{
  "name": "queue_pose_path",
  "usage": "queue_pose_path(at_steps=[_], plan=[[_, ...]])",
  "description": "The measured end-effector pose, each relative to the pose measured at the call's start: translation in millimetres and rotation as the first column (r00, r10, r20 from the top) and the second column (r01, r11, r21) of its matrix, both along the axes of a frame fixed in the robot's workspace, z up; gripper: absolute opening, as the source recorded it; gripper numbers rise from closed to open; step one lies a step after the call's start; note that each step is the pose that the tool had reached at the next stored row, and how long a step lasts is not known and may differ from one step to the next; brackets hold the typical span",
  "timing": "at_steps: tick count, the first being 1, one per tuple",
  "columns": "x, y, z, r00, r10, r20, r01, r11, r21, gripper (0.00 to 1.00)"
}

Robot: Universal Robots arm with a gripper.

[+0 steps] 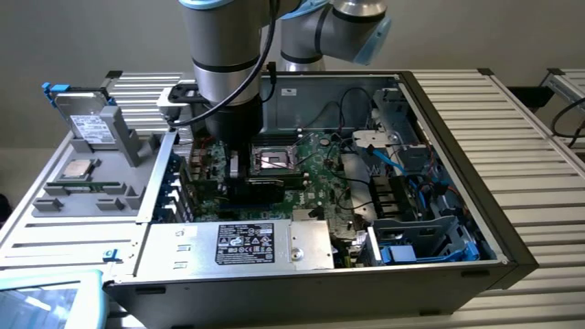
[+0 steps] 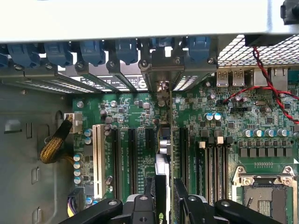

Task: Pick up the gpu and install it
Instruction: 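Insert the gpu into the slot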

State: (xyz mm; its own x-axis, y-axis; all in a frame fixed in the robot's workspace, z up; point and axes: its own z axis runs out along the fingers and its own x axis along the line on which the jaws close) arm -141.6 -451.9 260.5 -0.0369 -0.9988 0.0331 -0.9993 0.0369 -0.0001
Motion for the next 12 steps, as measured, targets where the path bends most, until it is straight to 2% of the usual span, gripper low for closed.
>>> queue_pose_path(at_steps=[4, 9, 12], plan=[[0.0, 0.0, -0.2, 1.0, 0.0, -0.0001, 0.0, 1.0, 0.0005, 0.27], [0.0, -0.4, -0.3, 1.0, 0.0, 0.0001, 0.0, 1.0, 0.0098, 0.27], [0.0, -1.2, -0.3, 1.0, 0.0, 0.0001, 0.0, 0.9999, 0.0114, 0.27]])
